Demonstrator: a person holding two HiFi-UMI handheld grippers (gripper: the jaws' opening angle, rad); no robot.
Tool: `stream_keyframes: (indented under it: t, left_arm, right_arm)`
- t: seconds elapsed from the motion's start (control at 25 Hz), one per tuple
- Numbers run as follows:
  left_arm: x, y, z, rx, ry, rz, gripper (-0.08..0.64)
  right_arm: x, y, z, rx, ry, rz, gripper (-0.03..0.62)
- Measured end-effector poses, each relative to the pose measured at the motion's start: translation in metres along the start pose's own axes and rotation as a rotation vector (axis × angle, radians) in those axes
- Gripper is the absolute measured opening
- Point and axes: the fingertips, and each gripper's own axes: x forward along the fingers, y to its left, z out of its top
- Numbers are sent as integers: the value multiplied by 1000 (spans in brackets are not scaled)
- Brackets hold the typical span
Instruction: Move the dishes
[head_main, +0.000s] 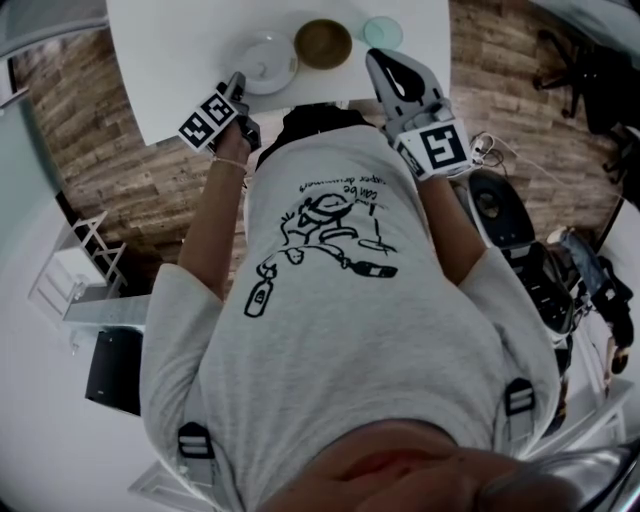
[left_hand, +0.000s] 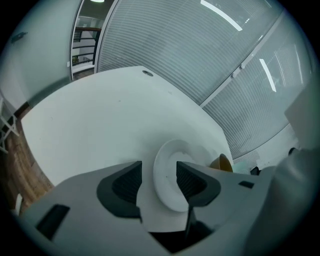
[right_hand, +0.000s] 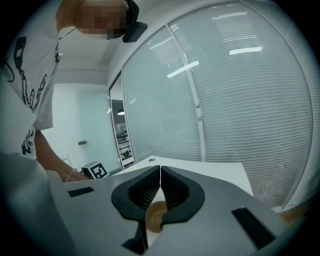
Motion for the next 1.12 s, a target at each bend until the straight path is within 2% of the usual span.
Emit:
stream_keyframes:
  t: [0.36, 0.56, 0.72, 0.8, 1.12]
  left_arm:
    - [-42, -35, 41, 172, -197, -98, 202]
    - [-81, -76, 70, 360, -376, -174, 124]
    - [-115, -116, 81, 457, -467, -262, 40]
    - [-133, -138, 87, 506, -506, -302, 23]
    - [-195, -216, 97, 607, -617, -465, 3]
  right_arm:
    - [-3, 9, 23, 24, 29, 28, 37]
    - [-7, 16, 35, 24, 22, 39, 35]
    - [-13, 25, 41, 20, 35, 51, 35]
    - [-14, 30, 46, 11, 41, 64, 35]
    - [-22, 48, 79, -13, 27, 105, 35]
